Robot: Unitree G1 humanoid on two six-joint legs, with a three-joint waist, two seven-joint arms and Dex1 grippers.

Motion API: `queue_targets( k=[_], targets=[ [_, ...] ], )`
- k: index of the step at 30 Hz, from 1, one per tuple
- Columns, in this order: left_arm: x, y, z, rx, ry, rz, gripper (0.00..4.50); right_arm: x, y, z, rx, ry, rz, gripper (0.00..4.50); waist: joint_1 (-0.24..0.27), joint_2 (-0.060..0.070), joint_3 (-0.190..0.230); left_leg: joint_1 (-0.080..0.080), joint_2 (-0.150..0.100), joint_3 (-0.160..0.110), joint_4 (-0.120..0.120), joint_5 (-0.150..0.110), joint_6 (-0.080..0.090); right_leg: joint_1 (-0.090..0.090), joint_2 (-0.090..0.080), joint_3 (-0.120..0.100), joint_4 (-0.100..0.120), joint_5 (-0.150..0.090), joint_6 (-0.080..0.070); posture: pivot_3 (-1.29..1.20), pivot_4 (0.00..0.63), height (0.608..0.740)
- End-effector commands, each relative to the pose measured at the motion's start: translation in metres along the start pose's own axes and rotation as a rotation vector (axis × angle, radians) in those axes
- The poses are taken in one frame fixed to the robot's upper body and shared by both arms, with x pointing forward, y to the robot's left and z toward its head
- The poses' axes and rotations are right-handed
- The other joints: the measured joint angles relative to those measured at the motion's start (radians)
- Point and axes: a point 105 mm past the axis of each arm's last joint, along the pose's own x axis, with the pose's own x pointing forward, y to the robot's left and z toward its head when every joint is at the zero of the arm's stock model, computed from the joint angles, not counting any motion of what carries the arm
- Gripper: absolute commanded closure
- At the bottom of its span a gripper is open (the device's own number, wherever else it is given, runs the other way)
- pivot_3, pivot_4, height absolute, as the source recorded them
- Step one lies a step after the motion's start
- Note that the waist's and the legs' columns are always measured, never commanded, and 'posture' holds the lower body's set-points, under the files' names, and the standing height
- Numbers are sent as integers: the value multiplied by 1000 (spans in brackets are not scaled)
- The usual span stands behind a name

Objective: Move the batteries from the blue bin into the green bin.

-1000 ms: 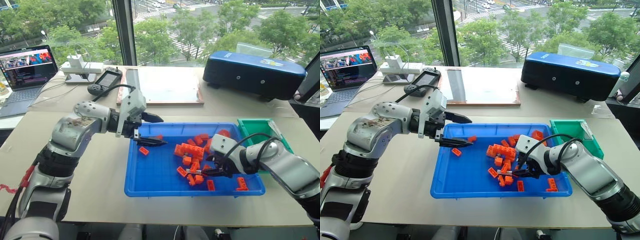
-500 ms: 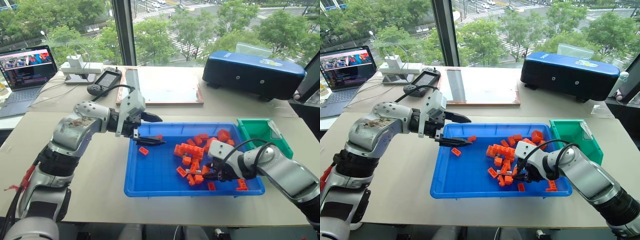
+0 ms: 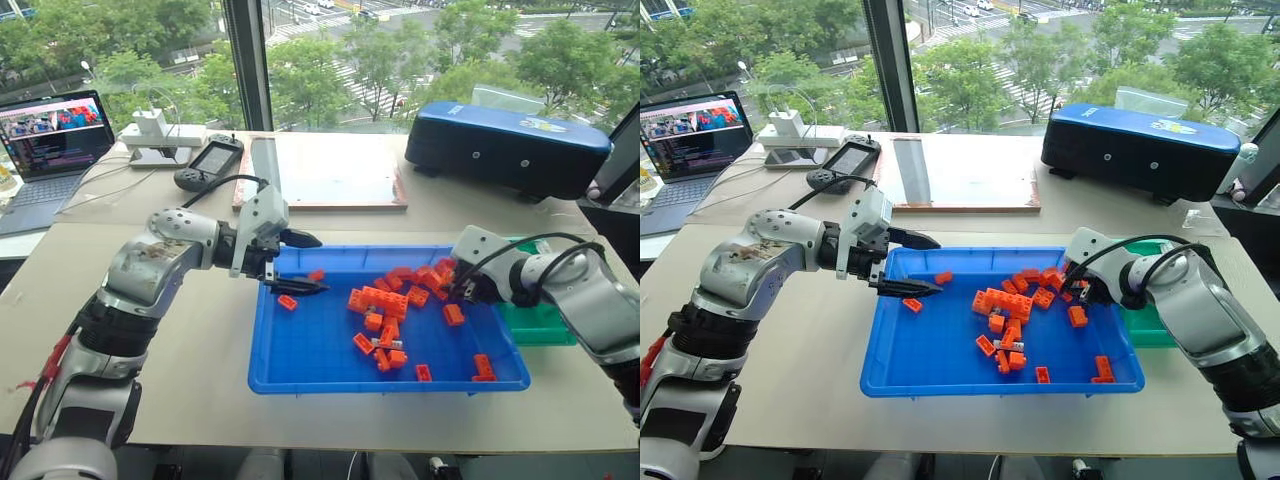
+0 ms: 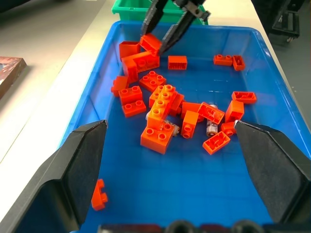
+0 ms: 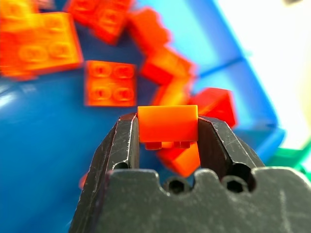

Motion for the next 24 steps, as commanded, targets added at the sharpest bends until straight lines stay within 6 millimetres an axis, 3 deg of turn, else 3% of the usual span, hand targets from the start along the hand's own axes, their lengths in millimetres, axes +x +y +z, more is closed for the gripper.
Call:
queue_targets(
  k=[1,5,7,11,13,19,22,24],
  targets=[
    [-2,-1,7,35,-15,2,0,-11,-17,14,-36,-53,-71,1444,0,0,0,0,0,0,0,0,0,0,0,0,0,0,0,0,150,732],
    [-3,-1,7,34,-13,6,0,-16,-27,24,-61,-82,-133,53,0,0,0,0,0,0,0,0,0,0,0,0,0,0,0,0,150,732],
    [-3,-1,7,34,-13,7,0,-18,-16,31,-35,-111,-66,19,0,0,0,0,0,0,0,0,0,0,0,0,0,0,0,0,150,732],
    [-2,-1,7,34,-13,5,0,-22,26,42,15,-169,159,19,-1,0,0,0,0,0,0,0,0,0,0,0,0,0,0,0,150,732],
    [-2,-1,7,36,-13,5,0,-23,44,39,27,-143,240,19,0,0,0,0,0,0,0,0,0,0,0,0,0,0,0,0,150,732],
    [0,-1,8,41,-11,5,0,-19,73,28,78,-88,349,19,2,0,0,0,0,0,0,0,0,1,0,0,0,0,0,0,150,732],
    [-1,-1,8,45,-5,7,0,-20,80,27,94,-82,379,719,2,0,0,0,0,0,0,0,0,1,0,0,0,0,0,0,150,732],
    [-1,-1,8,46,-2,9,0,-21,85,25,95,-71,404,1474,0,0,0,0,0,0,0,0,0,0,0,0,0,0,0,0,150,732]
  ],
)
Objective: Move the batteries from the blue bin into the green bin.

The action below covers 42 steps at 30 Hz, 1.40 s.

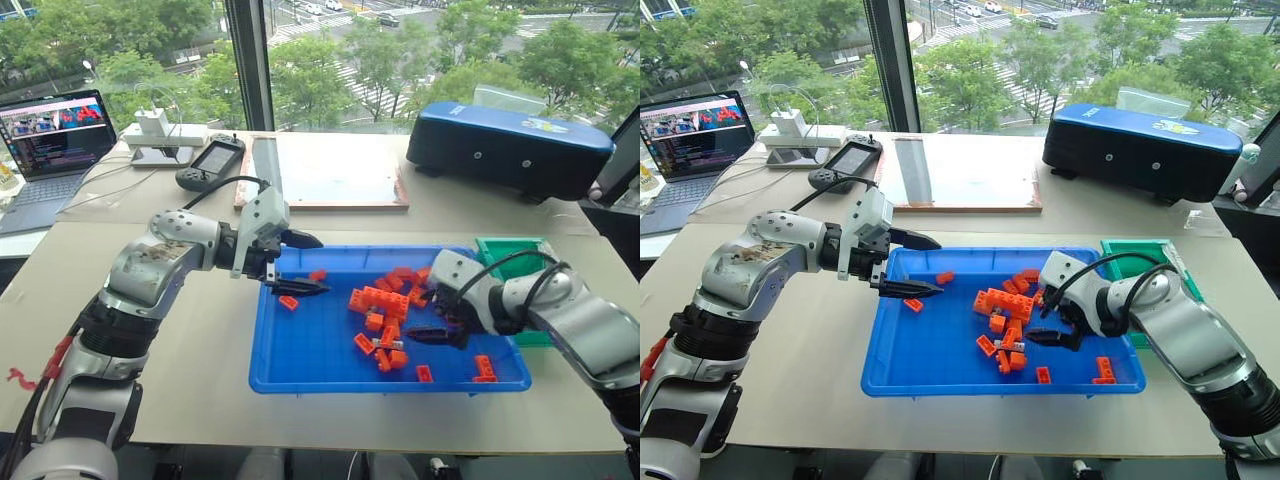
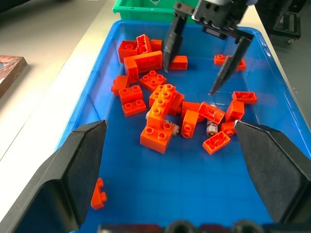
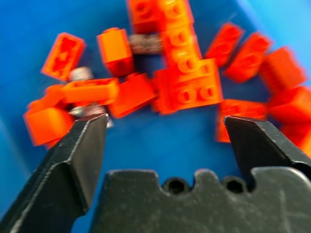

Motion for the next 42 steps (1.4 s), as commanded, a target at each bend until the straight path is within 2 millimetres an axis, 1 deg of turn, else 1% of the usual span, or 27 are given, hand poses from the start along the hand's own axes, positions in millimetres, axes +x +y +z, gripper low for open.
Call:
queue_targets(
  k=[1,3,4,5,10,17,24,28,35,36,37,38,39,42],
  targets=[
    [-2,-1,8,44,-2,3,0,-4,8,4,-12,-6,23,1771,-1,0,0,0,0,0,0,0,0,0,0,0,0,0,0,0,150,732],
    [-2,-1,8,44,-2,2,0,-3,10,3,-14,1,26,2472,0,0,0,0,0,0,0,0,0,0,0,0,0,0,0,0,150,732],
    [-2,-1,8,44,-2,2,0,-3,10,2,-14,5,28,2896,0,0,0,0,0,0,0,0,0,0,0,0,0,0,0,0,150,732],
    [-2,-1,8,45,-2,2,0,-1,12,1,-13,10,32,3131,0,0,0,0,0,0,0,0,0,0,0,0,0,0,0,0,150,732],
    [-2,-1,9,49,0,3,0,7,19,-2,-7,18,59,3131,0,0,0,0,0,0,0,0,0,0,0,0,0,0,0,0,150,732],
    [-3,0,9,48,2,7,0,10,27,-2,0,16,90,3131,0,0,0,0,0,0,0,0,0,0,0,0,0,0,0,0,150,732],
    [-3,0,10,50,6,3,0,15,29,-1,-8,13,96,3131,0,0,0,0,0,0,0,0,0,0,0,0,0,0,0,0,150,732],
    [-8,3,9,52,18,20,0,19,32,2,-19,4,107,3131,-1,0,0,0,0,0,0,0,0,0,0,0,0,0,0,0,150,732],
    [-12,5,8,51,26,34,0,31,35,-2,-7,8,128,3131,0,0,0,0,0,0,0,0,0,0,0,0,0,0,0,0,150,732],
    [-11,5,8,52,26,35,0,32,35,-3,-6,10,125,3642,0,0,0,0,0,0,0,0,0,0,0,0,0,0,0,0,150,732],
    [-11,5,8,52,26,35,0,31,34,-3,-6,12,124,3827,0,0,0,0,0,0,0,0,0,0,0,0,0,0,0,0,150,732],
    [-11,5,8,53,26,35,0,30,33,-4,-7,13,122,4183,0,0,0,0,0,0,0,0,0,0,0,0,0,0,0,0,150,732],
    [-11,5,8,53,25,35,0,28,32,-3,-9,12,120,4266,0,0,0,0,0,0,0,0,0,0,0,0,0,0,0,0,150,732],
    [-11,5,9,54,24,33,0,15,31,2,-35,6,125,4265,0,0,0,0,0,0,0,0,0,0,0,0,0,0,0,0,150,732]
  ],
)
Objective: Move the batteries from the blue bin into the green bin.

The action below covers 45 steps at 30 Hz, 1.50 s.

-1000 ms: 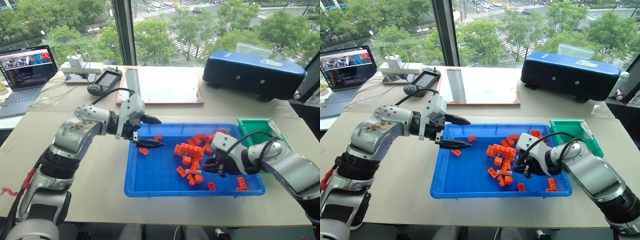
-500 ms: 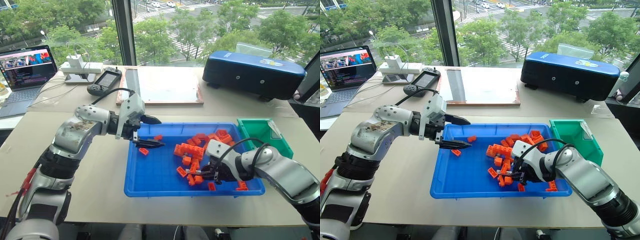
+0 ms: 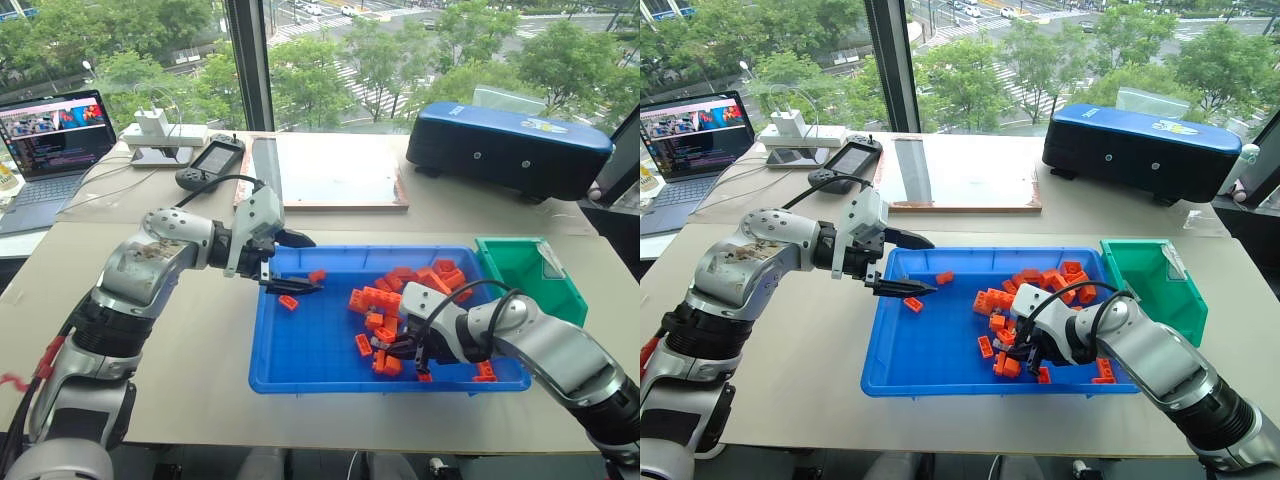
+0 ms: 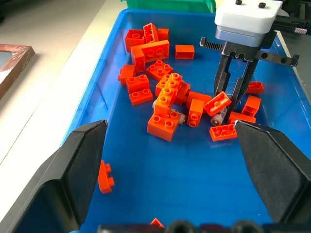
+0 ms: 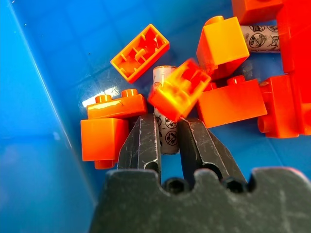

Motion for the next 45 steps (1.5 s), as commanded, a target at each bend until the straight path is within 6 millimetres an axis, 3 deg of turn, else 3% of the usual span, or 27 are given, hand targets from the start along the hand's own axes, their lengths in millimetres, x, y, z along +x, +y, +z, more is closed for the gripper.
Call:
queue_targets(
  k=[1,8,10,12,15,21,25,26,28,33,35,36,39,42,45],
  targets=[
    [-4,2,13,50,-15,8,0,-22,-2,11,-52,-16,-8,4265,0,0,0,0,0,0,0,0,0,0,0,0,0,0,0,0,150,732],
    [-1,2,14,52,-24,-6,0,-73,-19,27,-53,-72,-83,4265,1,0,0,0,0,0,0,0,0,0,0,0,0,0,0,0,150,732],
    [0,2,14,53,-27,-7,0,-102,-47,24,-10,-94,-224,4265,2,0,0,0,0,0,0,0,0,0,0,0,0,0,0,0,150,732],
    [1,2,14,52,-31,-14,0,-137,-83,6,23,-47,-425,4265,3,0,0,0,0,1,0,0,0,0,0,0,-1,0,0,0,150,732],
    [4,1,15,43,-44,-27,0,-175,-111,-19,51,39,-607,4265,8,0,0,0,-1,1,0,0,0,0,-1,0,-1,0,0,0,150,732],
    [6,0,15,39,-51,-33,0,-202,-136,-44,51,137,-780,4265,-12,0,0,0,1,3,0,0,1,-1,0,1,0,0,0,0,150,732],
    [7,0,14,38,-50,-37,0,-183,-145,-57,124,98,-761,4265,-20,1,0,0,1,2,0,0,1,0,0,1,0,0,0,0,150,732],
    [7,0,14,38,-49,-38,0,-180,-147,-60,127,112,-769,3256,-22,1,0,1,1,2,0,0,1,0,0,1,-1,0,0,0,150,732],
    [6,0,13,39,-46,-37,0,-182,-152,-61,119,130,-799,2753,-21,2,1,1,1,2,0,0,1,0,0,1,0,0,0,0,150,732],
    [2,0,10,33,-33,-26,0,-187,-154,-39,62,81,-823,994,-20,5,2,0,0,3,0,0,1,-1,-1,1,-1,0,0,0,150,732],
    [2,-1,9,32,-31,-26,0,-179,-149,-22,27,27,-781,323,-20,5,2,0,0,2,0,0,1,0,-1,1,-1,0,0,0,150,732],
    [1,-1,8,31,-29,-24,0,-160,-133,0,-20,-48,-661,77,-21,5,2,0,0,2,0,0,1,0,-1,1,-1,0,0,0,150,732],
    [0,-1,8,29,-28,-15,0,-121,-92,37,-87,-179,-413,77,-29,5,2,0,1,2,0,0,1,0,0,1,0,0,0,0,150,732],
    [0,0,8,32,-31,-7,0,-85,-67,49,-112,-204,-286,77,-25,5,2,0,2,1,0,0,1,0,1,1,0,0,0,0,150,732],
    [0,1,9,35,-30,-3,0,-57,-55,53,-111,-203,-231,77,-15,5,2,0,1,1,0,0,1,0,0,0,0,0,0,0,150,732]
  ],
)
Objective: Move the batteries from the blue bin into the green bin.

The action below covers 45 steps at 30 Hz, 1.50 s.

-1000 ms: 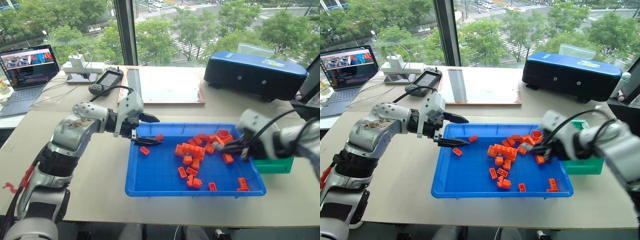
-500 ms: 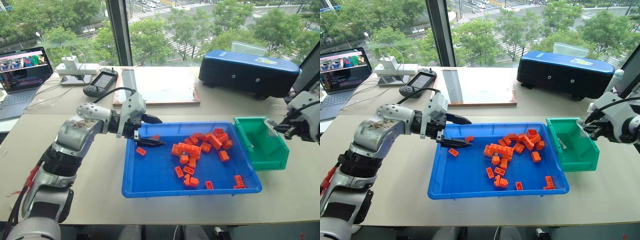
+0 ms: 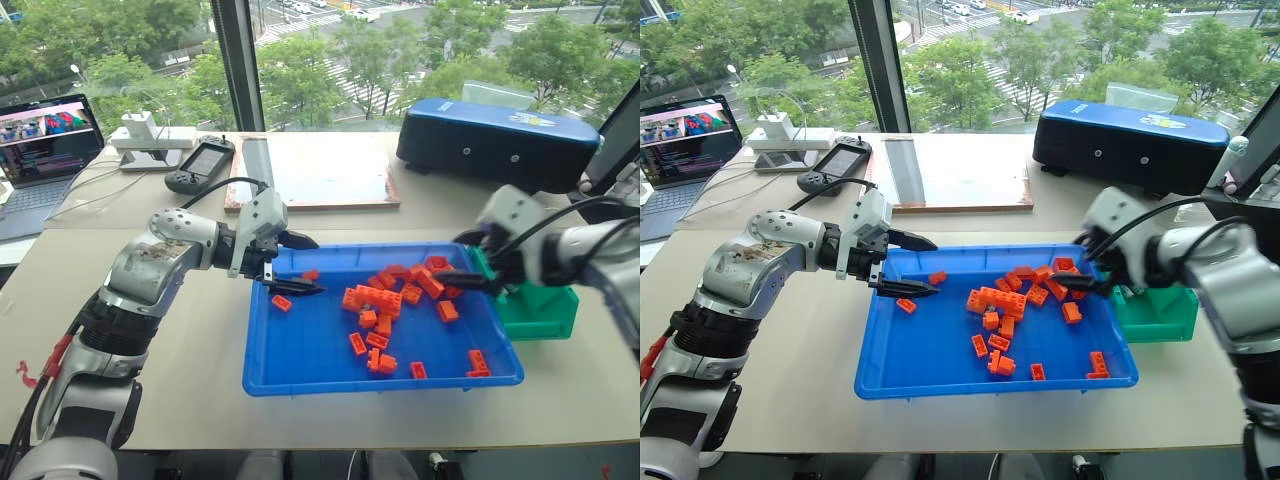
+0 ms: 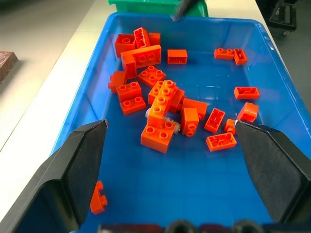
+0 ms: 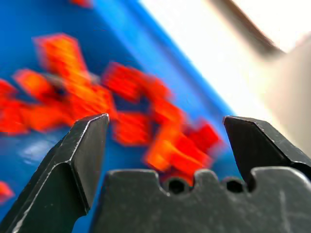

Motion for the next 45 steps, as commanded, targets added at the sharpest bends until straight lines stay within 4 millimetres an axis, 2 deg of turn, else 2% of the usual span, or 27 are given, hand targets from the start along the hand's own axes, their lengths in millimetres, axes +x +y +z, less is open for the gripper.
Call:
queue_targets(
  k=[1,4,8,13,19,29,34,36,42,45],
  targets=[
    [-5,0,11,51,-20,13,0,23,18,8,-6,-16,38,77,7,0,0,0,0,0,1,0,0,0,0,0,0,0,0,0,150,732],
    [-5,0,11,53,-17,19,0,37,29,4,3,-9,79,77,13,0,0,0,-1,0,1,0,0,0,0,0,0,0,0,0,150,732],
    [-6,0,11,54,-13,22,0,42,29,-6,20,21,86,77,17,0,0,0,-1,0,1,0,0,0,0,0,0,0,0,0,150,732],
    [-8,0,10,52,-9,33,0,46,28,-15,45,32,84,1433,17,0,0,0,-1,0,1,0,0,0,0,0,0,0,0,0,150,732],
    [-9,0,10,51,-7,38,0,47,25,-13,44,22,76,3548,13,0,0,0,-1,0,0,0,0,-1,0,0,0,0,0,0,150,732],
    [-9,1,11,53,-7,44,0,50,24,-9,49,2,74,3548,14,0,0,0,-1,0,0,0,0,-1,0,0,0,0,0,0,150,732],
    [-10,1,10,53,-5,43,0,36,17,6,14,-16,56,3548,14,0,0,0,-1,0,0,0,0,-1,0,0,0,0,0,0,150,732],
    [-10,1,10,55,-4,43,0,36,19,18,-12,-38,66,3548,13,0,0,0,-1,0,0,0,0,-1,0,0,0,0,0,0,150,732],
    [-11,3,11,61,1,52,0,56,38,44,-57,-103,140,3548,7,0,0,0,-1,0,0,0,0,-1,0,0,1,0,0,0,150,732],
    [-16,4,11,61,9,70,0,80,57,51,-32,-135,198,3548,4,0,0,0,-1,0,0,0,0,-1,0,0,1,0,0,0,150,732]
  ],
)
